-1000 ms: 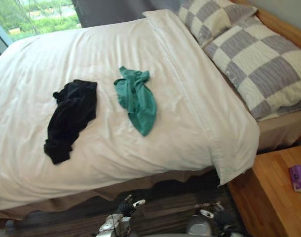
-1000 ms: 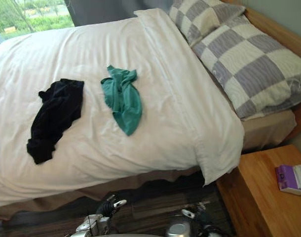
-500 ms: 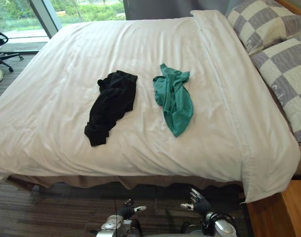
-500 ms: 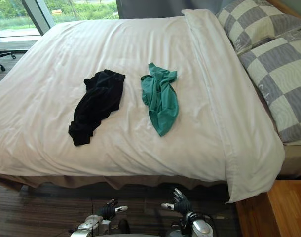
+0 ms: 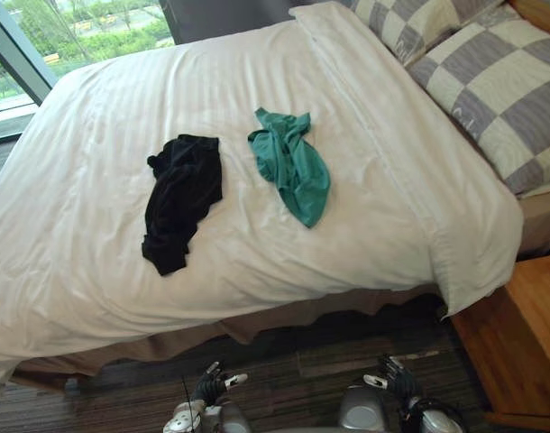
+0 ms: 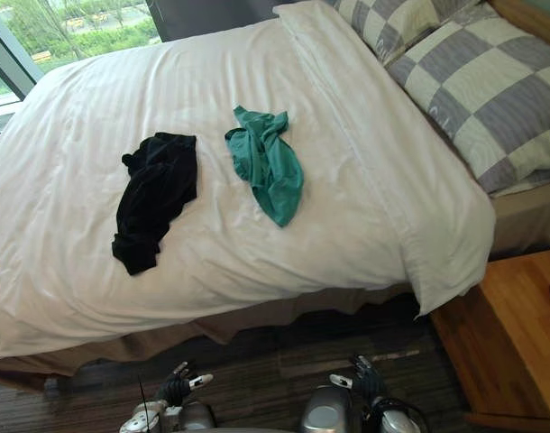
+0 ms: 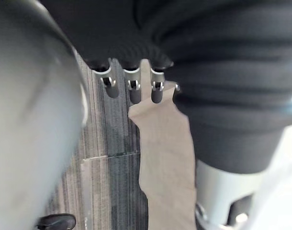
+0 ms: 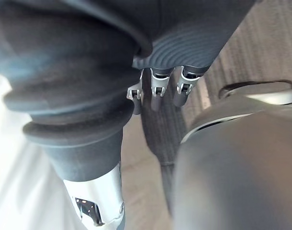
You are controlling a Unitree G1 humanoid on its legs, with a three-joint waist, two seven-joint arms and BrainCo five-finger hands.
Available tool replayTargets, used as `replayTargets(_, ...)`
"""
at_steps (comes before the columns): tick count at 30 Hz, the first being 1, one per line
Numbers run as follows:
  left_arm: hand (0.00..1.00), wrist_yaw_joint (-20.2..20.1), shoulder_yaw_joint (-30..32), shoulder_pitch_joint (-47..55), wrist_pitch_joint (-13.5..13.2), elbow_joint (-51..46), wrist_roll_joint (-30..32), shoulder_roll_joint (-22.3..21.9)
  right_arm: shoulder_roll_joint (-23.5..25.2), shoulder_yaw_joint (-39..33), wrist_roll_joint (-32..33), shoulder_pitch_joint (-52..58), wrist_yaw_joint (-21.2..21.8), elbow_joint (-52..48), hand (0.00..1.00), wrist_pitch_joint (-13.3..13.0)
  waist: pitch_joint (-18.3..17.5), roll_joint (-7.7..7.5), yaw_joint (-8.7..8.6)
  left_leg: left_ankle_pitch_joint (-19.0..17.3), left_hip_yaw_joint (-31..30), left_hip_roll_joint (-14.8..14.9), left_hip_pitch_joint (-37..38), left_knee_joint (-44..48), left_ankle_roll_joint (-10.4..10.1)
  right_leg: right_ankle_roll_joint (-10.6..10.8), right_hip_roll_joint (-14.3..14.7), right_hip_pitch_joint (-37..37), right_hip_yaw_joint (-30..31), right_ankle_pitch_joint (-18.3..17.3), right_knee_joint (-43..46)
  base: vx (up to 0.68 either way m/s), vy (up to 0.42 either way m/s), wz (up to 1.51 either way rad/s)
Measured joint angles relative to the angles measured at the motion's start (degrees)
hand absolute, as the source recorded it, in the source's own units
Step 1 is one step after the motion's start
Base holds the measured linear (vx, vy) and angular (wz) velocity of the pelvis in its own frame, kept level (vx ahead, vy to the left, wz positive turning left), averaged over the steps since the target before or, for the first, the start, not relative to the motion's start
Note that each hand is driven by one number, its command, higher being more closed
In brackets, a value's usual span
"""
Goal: Tidy the bed and pick cloth on bed and put in laundry
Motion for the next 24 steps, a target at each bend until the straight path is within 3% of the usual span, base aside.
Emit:
replayTargets(1, 0.0, -0.26, -0.43, -0.01, 0.03, -0.01, -0.68, -0.18, -0.08, -0.08, -0.01, -0.12, 0.02, 0.35, 0.0, -0.05, -0.09, 0.24, -0.14, -0.09, 0.23, -0.06, 0.25, -0.38, -0.25, 1.11, -0.69, 0.03, -0.02, 0.42, -0.21, -0.06, 0.608, 0.11)
replayTargets(2, 0.0, -0.55, -1.52, -0.01, 0.14, -0.33, -1.84, -1.04, -0.85, -0.39, -0.45, -0.2, -0.33, 0.5, 0.0, -0.28, -0.31, 1.52, -0.2, -0.29, 1.7, -0.06, 1.34, -2.63, -2.75, 2.83, -1.7, 0.73, 0.15, 1.75, -1.84, -0.07, 0.715, 0.15)
replayTargets(3, 0.0, -0.46, -2.18, -0.43, 0.76, -1.31, -2.2, -1.51, -1.62, -0.93, -1.26, -0.6, -0.2, 1.99, 0.0, -0.79, -0.46, 2.66, 0.02, -5.01, 3.25, -0.38, 1.82, -2.84, -12.96, 3.84, -3.26, 2.49, -0.26, 5.57, -4.98, -0.04, 0.751, 0.17)
replayTargets(4, 0.0, -0.18, -2.29, -1.17, 1.07, -1.34, -2.2, -0.94, -0.76, -1.74, -1.79, -1.37, -0.19, 3.36, 0.0, -0.81, 0.18, 0.6, 0.37, -6.25, 3.63, -2.07, 1.23, -0.2, -11.8, 3.4, -5.06, 3.48, 0.03, 8.07, -6.64, -0.05, 0.766, 0.07)
replayTargets(5, 0.0, 0.83, -2.41, -1.38, 1.82, -2.43, -2.01, -0.76, -0.31, -3.18, -2.53, -1.93, -0.58, 4.87, 0.0, -0.91, 0.23, 0.12, 1.78, -8.16, 3.95, -3.6, 0.26, 1.14, -10.89, 2.06, -5.75, 3.81, -0.74, 18.2, -10.61, -0.03, 0.717, -0.15)
replayTargets(6, 0.0, 1.43, -2.46, -1.09, 2.75, -4.42, -1.55, -0.59, -0.4, -3.02, -2.68, -1.43, -0.29, 5.08, 0.0, -0.88, 0.35, 0.55, 3.45, -8.06, 5.77, -4.03, 1.61, -0.26, -9.3, -4.19, -5.43, 3.36, -3.63, 26.29, -12.1, -0.04, 0.673, -0.23)
replayTargets(7, 0.0, 1.76, -2.38, -0.67, 3.27, -5.08, -1.53, -0.25, -0.37, -2.75, -2.68, -1.39, -0.17, 5.07, 0.0, -0.83, 0.24, 0.29, 3.8, -7.64, 5.98, -4.07, 2.4, -1.53, -8.63, -5.83, -5.17, 3.0, -5.42, 26.37, -10.75, 0.03, 0.541, -0.2)
replayTargets(8, 0.0, 2.35, -2.38, -0.16, 4.34, -5.71, -1.53, 0.74, -0.24, -2.15, -2.68, -1.36, 0.49, 5.0, 0.0, -0.72, 0.06, 0.12, 4.39, -6.83, 6.53, -4.57, 3.89, -4.2, -7.55, -8.66, -3.26, 2.46, -8.58, 22.36, -7.69, 0.08, 0.433, 0.12)
replayTargets(9, 0.0, 2.73, -2.42, 0.03, 5.26, -6.19, -1.46, 2.22, 0.7, -1.1, -2.61, -1.26, 2.88, 3.49, 0.0, -0.98, -0.22, 0.35, 4.14, -3.96, 6.07, -5.45, 5.17, -9.97, -6.24, -4.66, 3.15, 2.6, -9.58, 14.1, -5.29, 0.08, 0.324, 0.29)
replayTargets(10, 0.0, 2.77, -2.47, -0.05, 5.48, -6.19, -1.39, 2.59, 1.25, -0.82, -2.5, -1.17, 3.69, 2.57, 0.0, -1.15, -0.31, 0.4, 3.84, -2.65, 5.55, -6.05, 5.33, -12.14, -5.89, -3.84, 5.39, 2.63, -9.36, 12.11, -5.32, 0.09, 0.307, 0.74)
replayTargets(11, 0.0, 2.77, -2.58, -0.57, 5.66, -6.17, -0.93, 3.02, 2.74, -0.1, -2.11, -0.32, 4.95, -0.02, 0.0, -1.82, -0.53, 0.35, 2.92, 0.65, 4.06, -8.06, 5.66, -17.36, -4.94, -2.97, 10.32, 2.88, -8.72, 8.25, -6.59, 0.04, 0.128, 0.54)
replayTargets(12, 0.0, 5.92, -3.67, 0.55, 8.74, 0.61, 2.32, 0.84, 6.27, 2.58, 0.14, 0.0, 3.46, -0.68, 0.0, -1.95, -5.21, -0.13, 4.32, 10.7, 5.65, -14.16, 13.84, -35.54, -4.36, -3.91, 13.14, 11.57, -12.97, 8.08, -19.17, 0.05, 0.132, 0.41)
replayTargets(18, 0.0, 5.98, -3.08, 0.64, 8.79, 0.62, 2.32, 0.82, 6.28, 2.31, 0.32, 0.05, 3.41, -0.65, 0.0, -1.91, -5.21, -0.12, 4.17, 10.66, 6.34, -14.1, 13.8, -35.12, -4.38, -3.9, 13.08, 11.21, -12.56, 8.07, -18.99, 0.01, 0.007, -0.03)
replayTargets(22, 0.0, 7.68, 1.25, 0.83, 9.02, 0.63, 2.27, 0.83, 6.84, -1.28, 4.33, 0.92, 1.47, -0.68, 0.0, -1.09, -4.92, -0.74, 3.28, 6.95, 9.8, -12.92, 8.38, -23.79, -4.08, -3.91, 11.81, 10.71, -11.78, 8.05, -17.93, -0.02, 0.029, -0.01)
replayTargets(24, 0.0, 9.75, 4.36, 1.07, 9.56, 0.87, 1.99, 0.61, 6.48, -6.37, 9.1, 2.22, -0.57, -0.83, 0.0, -0.8, -4.13, 0.39, 3.21, 5.35, 10.17, -12.65, 7.62, -19.3, -3.46, -4.04, 12.03, 11.18, -10.6, 7.96, -16.97, -0.07, -0.011, -0.2)
